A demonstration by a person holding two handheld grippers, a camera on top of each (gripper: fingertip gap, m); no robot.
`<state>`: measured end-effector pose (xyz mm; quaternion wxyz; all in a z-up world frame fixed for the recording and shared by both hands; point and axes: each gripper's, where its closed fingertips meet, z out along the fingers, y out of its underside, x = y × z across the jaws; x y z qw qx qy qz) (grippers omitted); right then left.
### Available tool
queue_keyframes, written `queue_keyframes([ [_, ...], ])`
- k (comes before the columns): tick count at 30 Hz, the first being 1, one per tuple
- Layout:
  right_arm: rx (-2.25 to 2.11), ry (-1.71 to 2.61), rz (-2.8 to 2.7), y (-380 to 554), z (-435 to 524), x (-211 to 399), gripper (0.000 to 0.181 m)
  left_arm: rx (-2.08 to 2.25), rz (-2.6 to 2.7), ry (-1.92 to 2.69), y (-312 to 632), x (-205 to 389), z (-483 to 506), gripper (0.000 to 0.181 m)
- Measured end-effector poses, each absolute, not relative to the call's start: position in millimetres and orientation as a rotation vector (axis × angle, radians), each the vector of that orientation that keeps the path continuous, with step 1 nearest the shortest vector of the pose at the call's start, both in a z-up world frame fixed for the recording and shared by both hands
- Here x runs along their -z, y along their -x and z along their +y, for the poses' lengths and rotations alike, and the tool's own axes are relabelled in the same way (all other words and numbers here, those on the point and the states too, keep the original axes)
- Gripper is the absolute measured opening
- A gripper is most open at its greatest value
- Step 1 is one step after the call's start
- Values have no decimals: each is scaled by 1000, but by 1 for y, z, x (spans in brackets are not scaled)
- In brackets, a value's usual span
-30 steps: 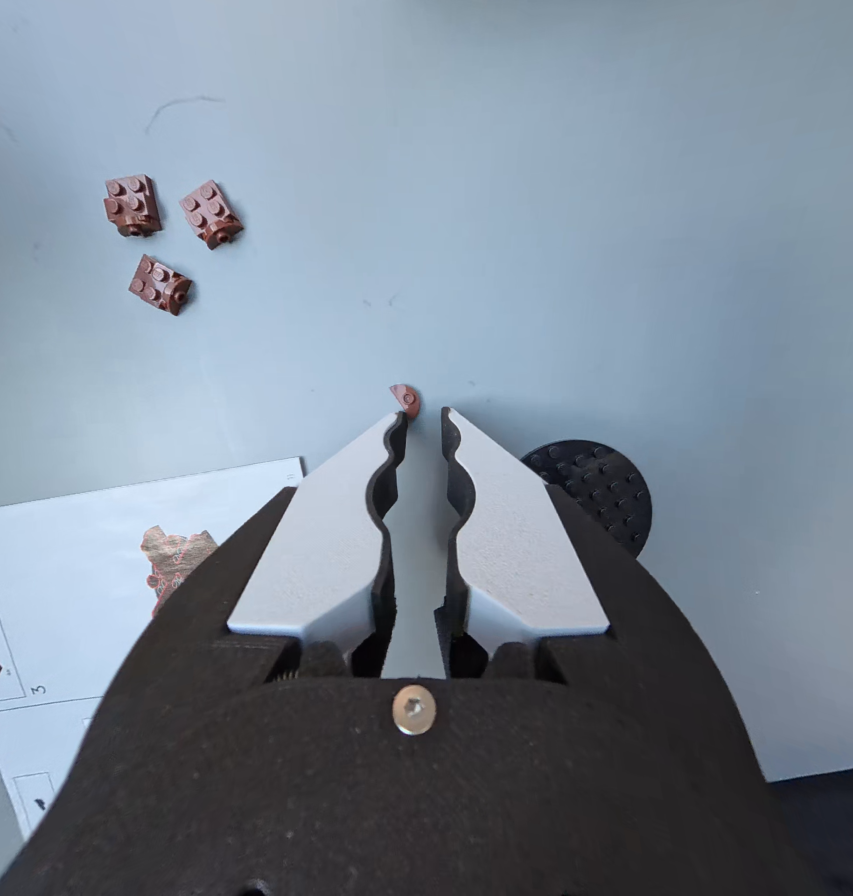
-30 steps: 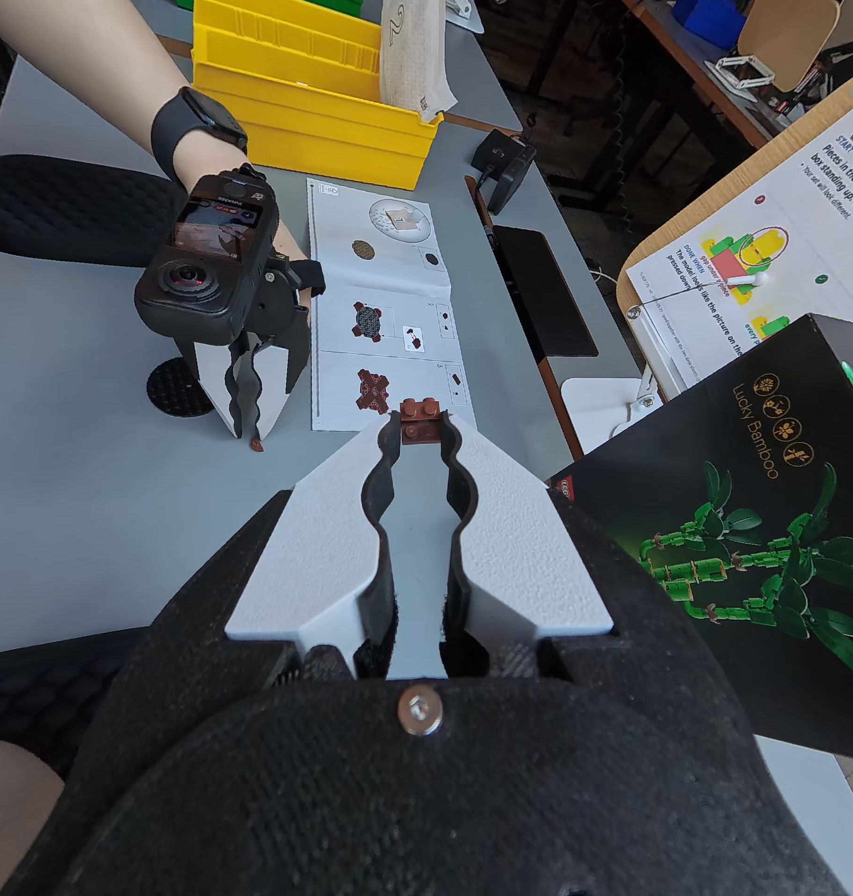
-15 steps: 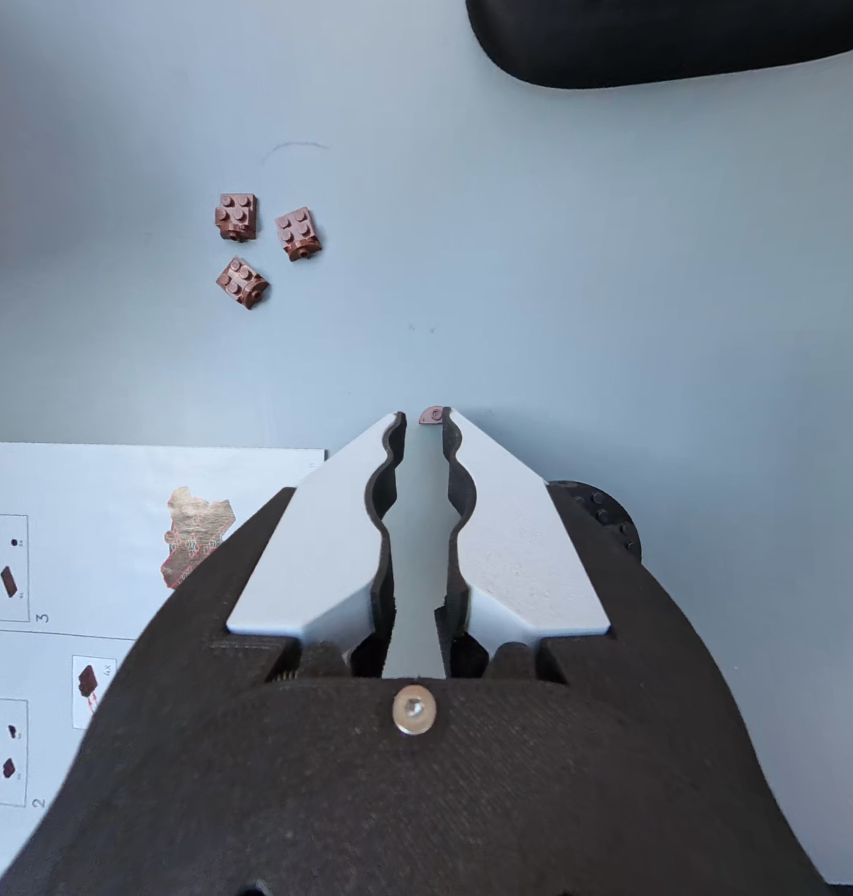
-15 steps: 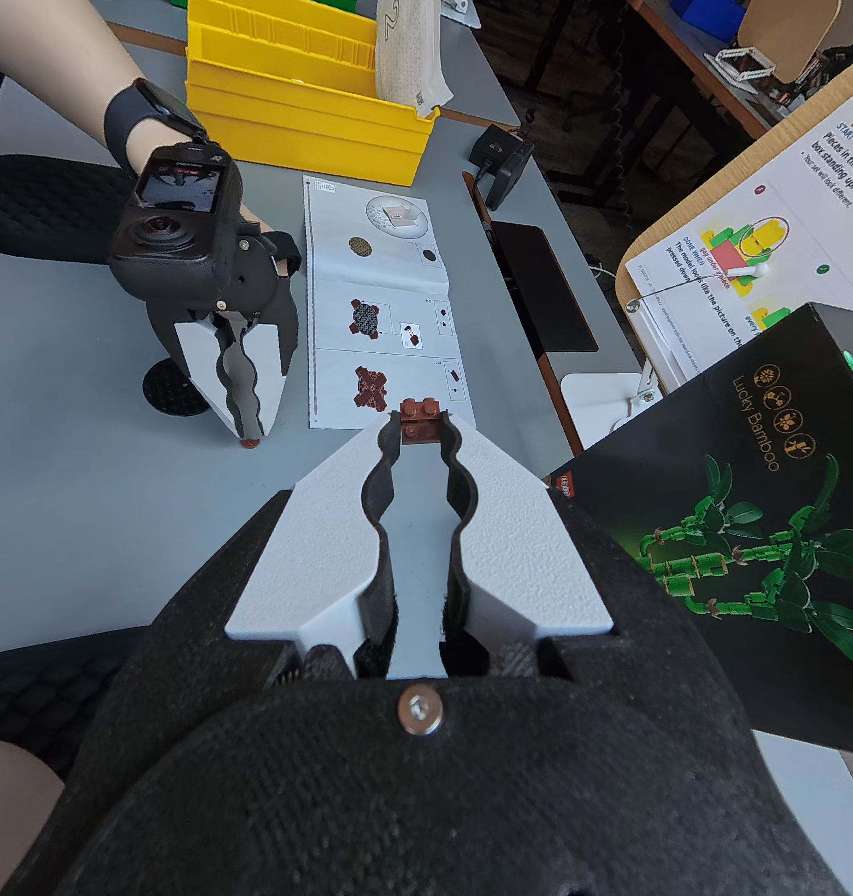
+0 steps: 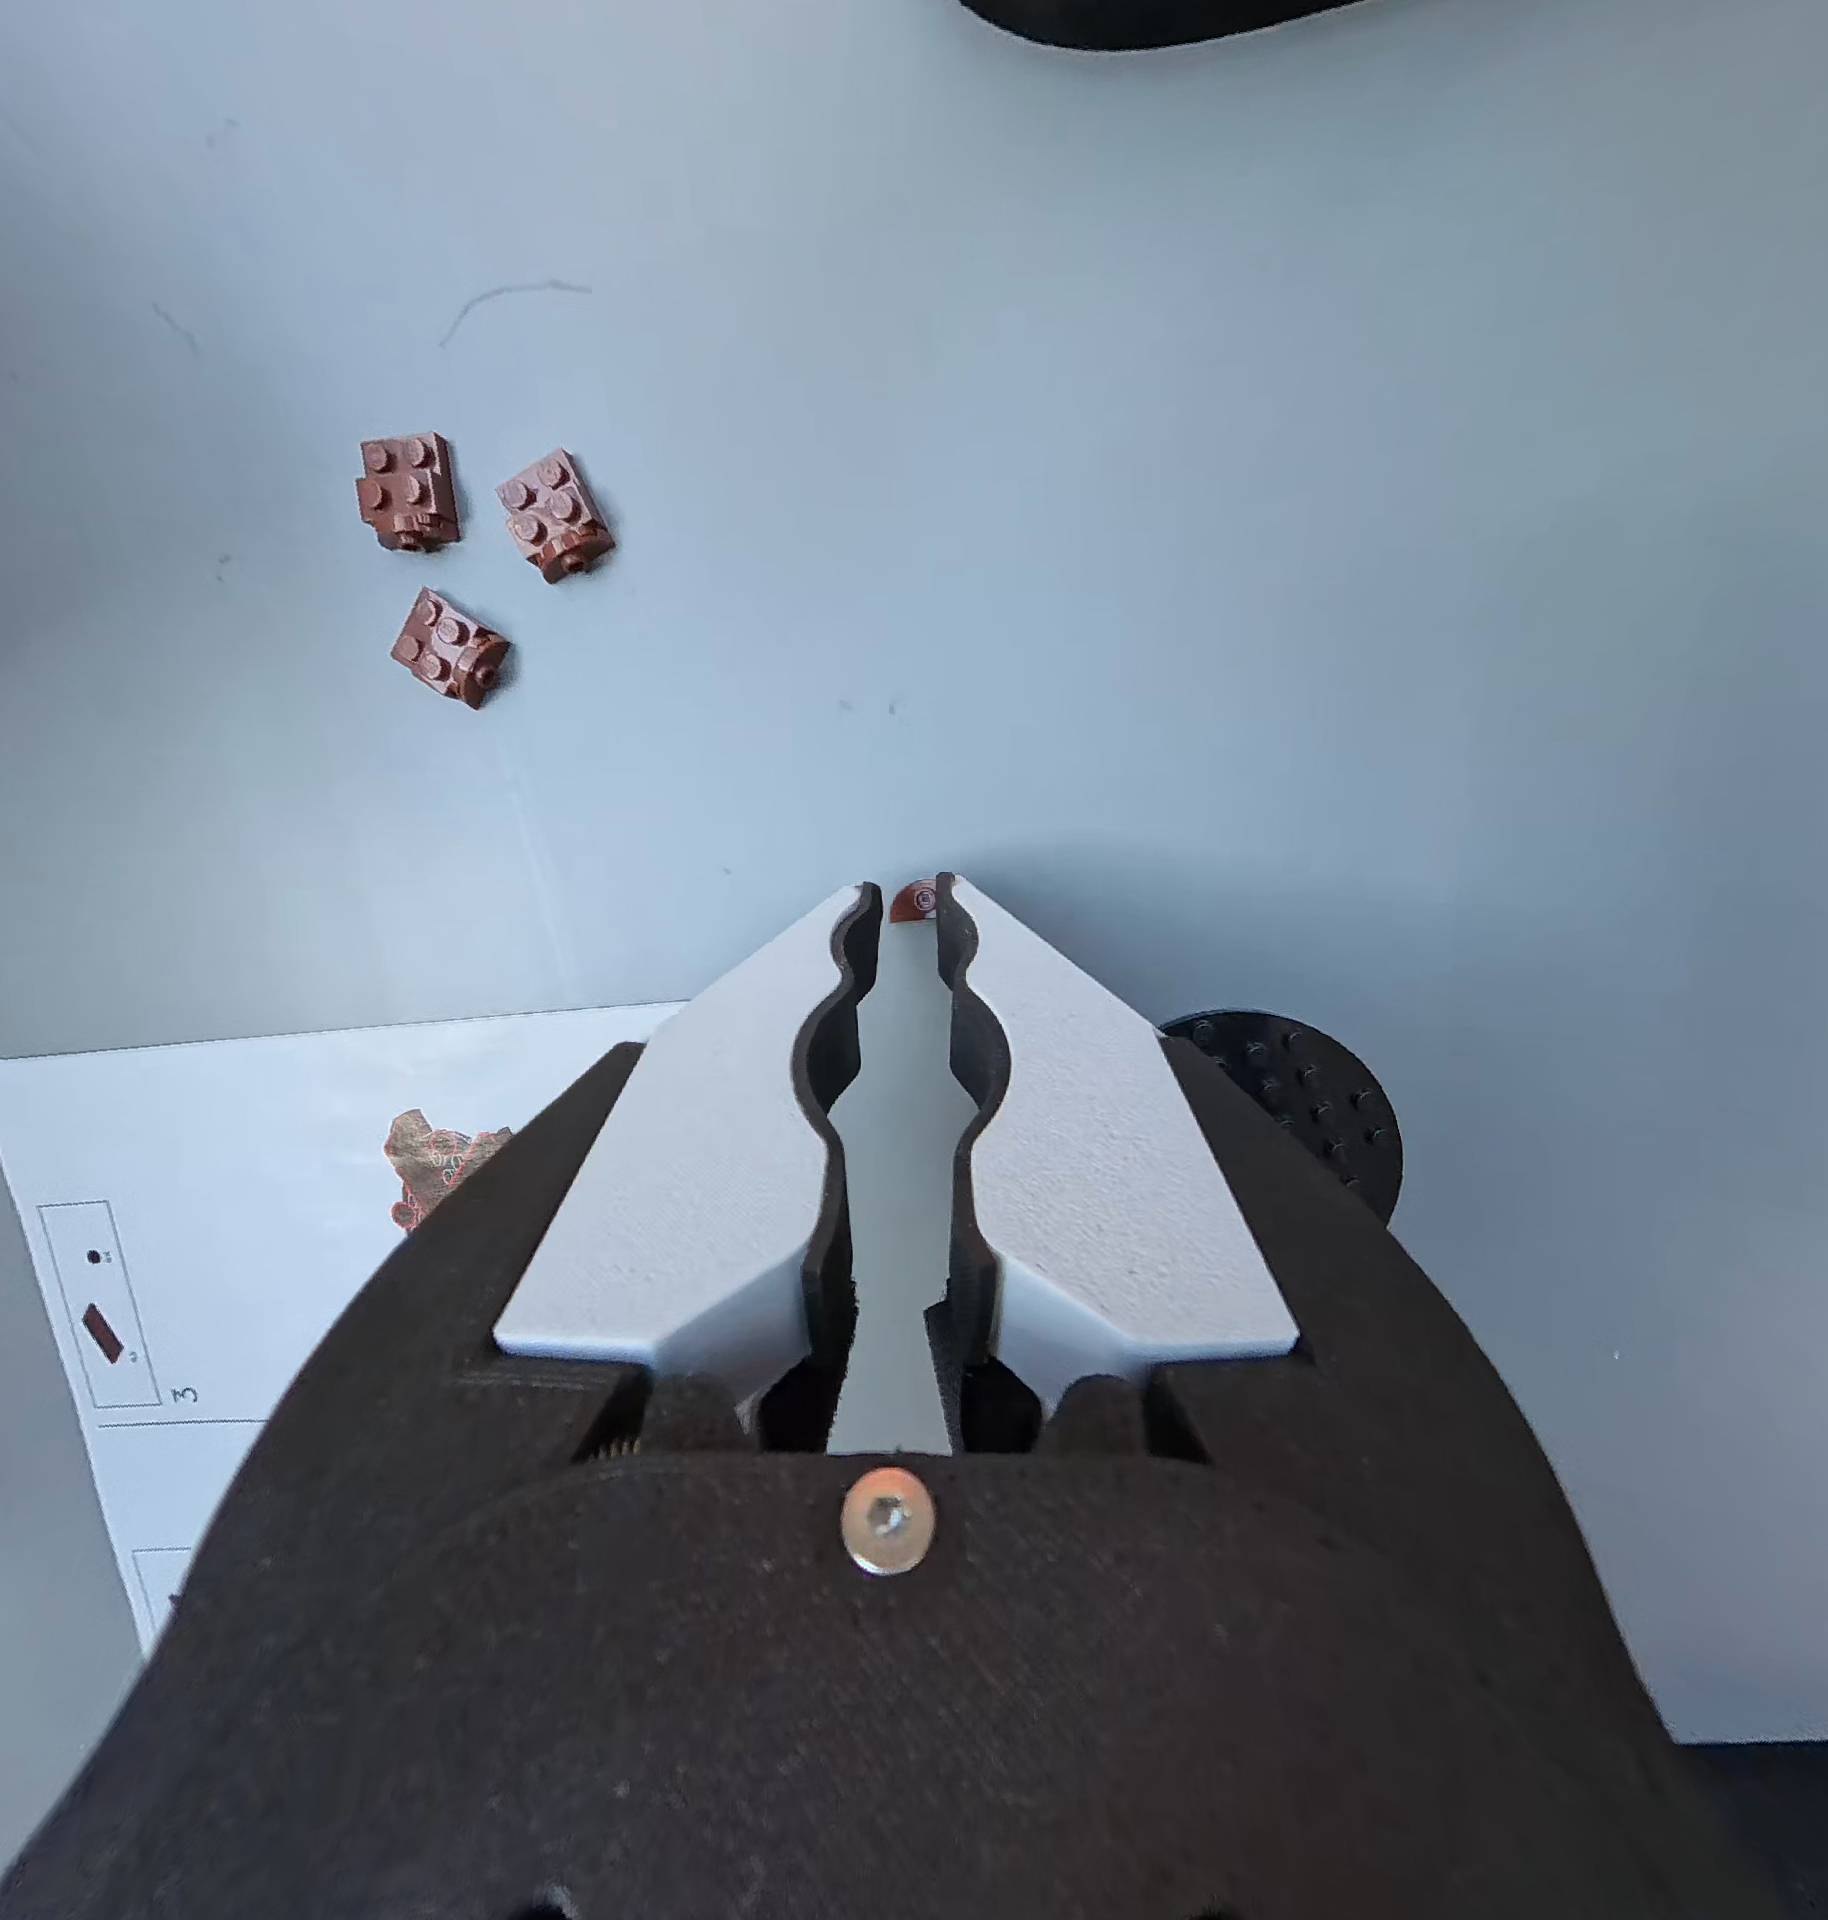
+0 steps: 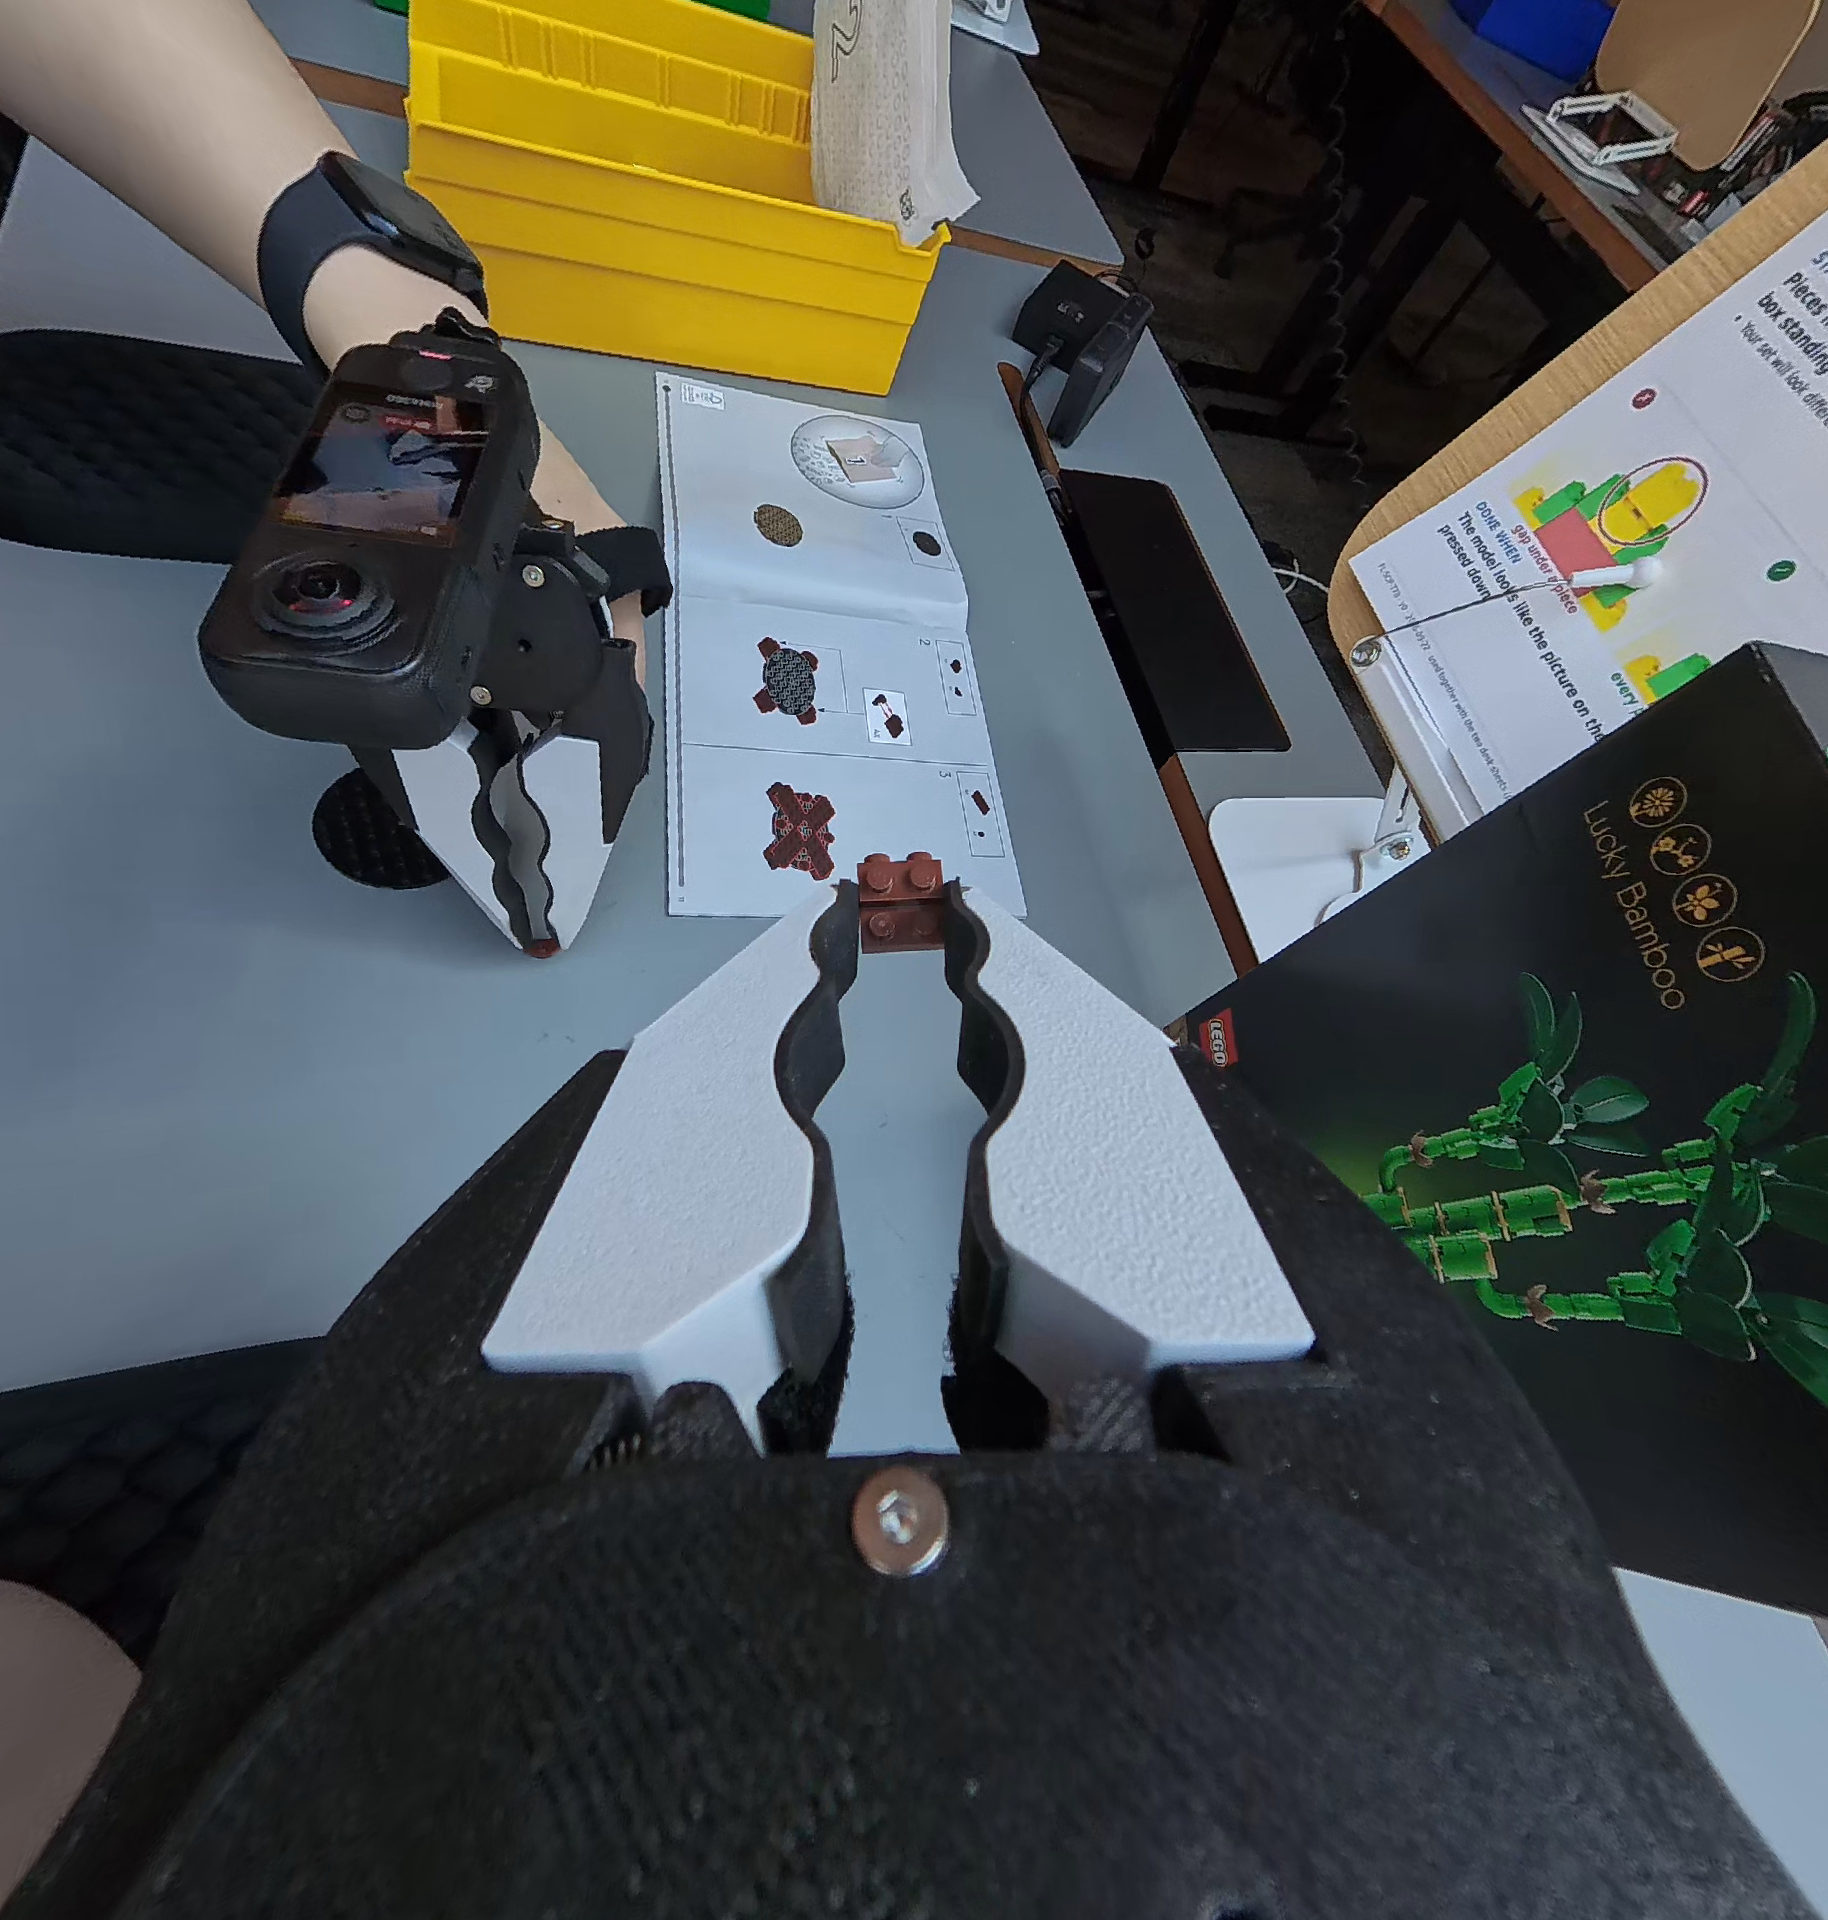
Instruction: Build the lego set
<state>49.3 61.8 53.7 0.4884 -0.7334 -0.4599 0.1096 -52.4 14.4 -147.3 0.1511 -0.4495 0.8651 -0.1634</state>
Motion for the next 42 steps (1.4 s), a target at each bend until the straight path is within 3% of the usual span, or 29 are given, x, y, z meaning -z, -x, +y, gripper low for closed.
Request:
queue_keyframes([
  [42,-281,1790,-1131,-49,59,-51,15,342,2680,1186,57,155,14,1],
])
